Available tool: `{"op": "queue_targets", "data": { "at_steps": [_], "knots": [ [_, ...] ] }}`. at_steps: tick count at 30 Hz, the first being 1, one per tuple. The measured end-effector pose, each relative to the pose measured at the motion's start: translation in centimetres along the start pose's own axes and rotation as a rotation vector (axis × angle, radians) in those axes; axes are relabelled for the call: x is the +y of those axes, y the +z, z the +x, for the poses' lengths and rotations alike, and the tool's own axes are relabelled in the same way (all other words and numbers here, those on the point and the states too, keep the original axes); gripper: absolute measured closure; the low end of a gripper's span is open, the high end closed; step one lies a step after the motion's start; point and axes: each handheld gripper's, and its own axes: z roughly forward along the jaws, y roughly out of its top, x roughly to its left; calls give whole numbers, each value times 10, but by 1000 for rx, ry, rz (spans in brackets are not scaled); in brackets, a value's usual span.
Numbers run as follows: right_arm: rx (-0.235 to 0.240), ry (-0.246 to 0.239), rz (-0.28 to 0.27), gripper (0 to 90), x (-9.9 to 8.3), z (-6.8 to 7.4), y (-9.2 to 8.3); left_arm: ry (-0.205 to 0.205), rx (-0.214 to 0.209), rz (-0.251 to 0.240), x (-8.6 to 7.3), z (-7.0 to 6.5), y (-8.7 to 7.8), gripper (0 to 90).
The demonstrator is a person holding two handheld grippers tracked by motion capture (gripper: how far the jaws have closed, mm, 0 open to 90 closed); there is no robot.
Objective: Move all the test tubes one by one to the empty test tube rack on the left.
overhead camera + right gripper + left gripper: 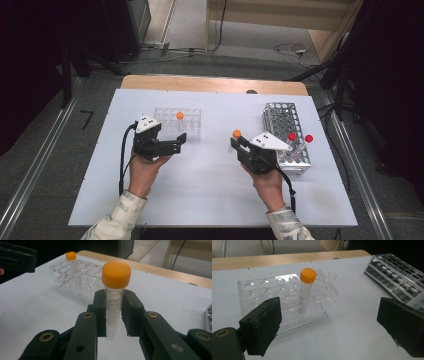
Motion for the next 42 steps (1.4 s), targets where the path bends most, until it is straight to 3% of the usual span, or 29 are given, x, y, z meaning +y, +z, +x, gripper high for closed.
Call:
{"op": "queue_targets", "data": {
  "at_steps": [4,14,25,28,32,38,42],
  "knots": [
    [19,4,18,718,-1,10,17,0,-5,-3,0,-1,-1,64],
    [76,-36,62,717,7,41,56,-2,-26,-8,0,-3,-2,65],
    [112,-64,83,718,10,68,80,-8,-53,-3,1,-6,-1,71],
    [121,-70,85,717,11,73,84,7,-36,-4,1,-9,-1,134],
    [134,-78,84,718,12,79,88,33,-59,-6,0,-14,-1,183],
    [152,-90,76,718,13,88,89,88,-74,-28,-2,-19,-3,407],
    [160,-89,69,718,14,90,89,100,-80,-14,-3,-19,-1,483]
  ]
}}
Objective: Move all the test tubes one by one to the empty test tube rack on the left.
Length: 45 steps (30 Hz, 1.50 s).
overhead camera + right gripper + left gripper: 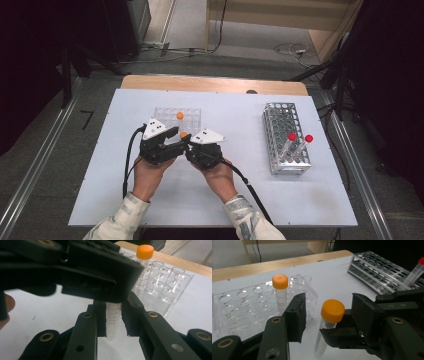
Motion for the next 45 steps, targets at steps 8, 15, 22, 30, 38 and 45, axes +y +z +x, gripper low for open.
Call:
{"op": "queue_targets", "data": {
  "at_steps": [8,15,22,30,38,45],
  "knots": [
    [0,-5,7,717,1,2,3,3,-25,1,-1,0,0,633],
    [1,-8,8,717,1,2,4,-5,-26,1,-1,2,0,688],
    [2,-9,5,713,1,2,3,-13,-28,-5,-1,2,-1,699],
    [32,8,12,506,2,-1,0,-29,-25,-18,0,5,-3,701],
    [25,3,17,411,-2,-12,-20,-58,-29,-23,4,10,-6,701],
    [-12,22,9,399,-15,-36,-51,-86,-12,-36,13,18,-11,701]
  ]
}}
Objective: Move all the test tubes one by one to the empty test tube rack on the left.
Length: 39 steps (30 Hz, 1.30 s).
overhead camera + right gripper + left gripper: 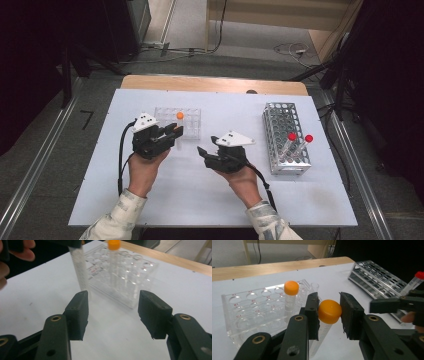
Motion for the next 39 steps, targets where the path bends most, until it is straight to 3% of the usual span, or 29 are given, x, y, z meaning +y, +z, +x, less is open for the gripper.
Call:
{"op": "queue_targets", "data": {
  "at_steps": [7,14,21,27,36,39],
  "knots": [
    [-51,21,20,390,-20,-22,-27,-19,16,-11,13,9,-3,701],
    [-68,13,23,383,-32,-28,-46,-16,41,-23,26,12,-3,701],
    [-71,22,23,362,-40,-32,-55,-19,77,-41,41,19,2,701],
    [-62,34,35,269,-45,-33,-59,-38,100,-58,50,27,9,701],
    [-67,49,37,261,-51,-36,-65,-63,118,-67,51,35,21,701],
    [-72,55,33,261,-52,-37,-67,-49,132,-55,49,33,25,702]
  ]
}}
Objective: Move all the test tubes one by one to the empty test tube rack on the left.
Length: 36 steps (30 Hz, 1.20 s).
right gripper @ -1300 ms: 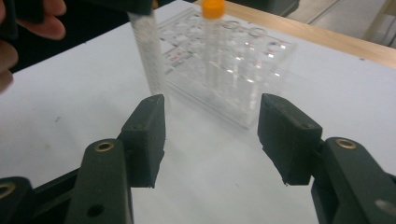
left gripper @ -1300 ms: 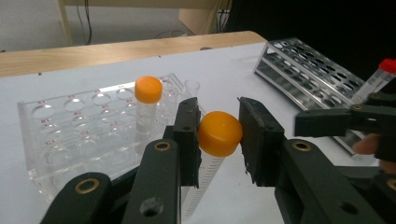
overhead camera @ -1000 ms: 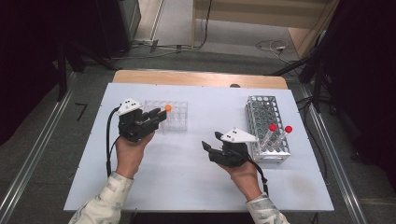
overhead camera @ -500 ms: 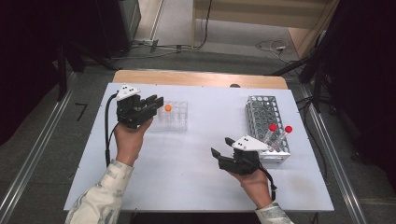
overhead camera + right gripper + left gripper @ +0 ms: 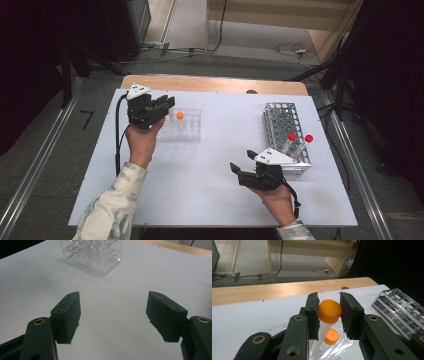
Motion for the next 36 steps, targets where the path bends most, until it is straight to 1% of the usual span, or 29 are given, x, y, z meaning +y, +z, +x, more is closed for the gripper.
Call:
{"op": "queue_targets", "data": {
  "at_steps": [3,8,19,26,29,36],
  "knots": [
    [-1,-1,-1,263,-1,-1,-1,2,7,0,-4,-1,3,701],
    [-6,0,0,263,-2,-2,-1,-6,17,-3,-14,2,7,700],
    [-18,-2,10,266,-4,-3,0,-5,27,17,-32,4,14,698],
    [-17,-4,8,267,-4,-4,0,-15,20,23,-33,4,14,686],
    [-16,-5,6,267,-5,-4,0,-15,19,25,-33,4,13,649],
    [-19,1,7,267,-5,-4,-1,-20,17,21,-33,4,12,622]
  ]
}}
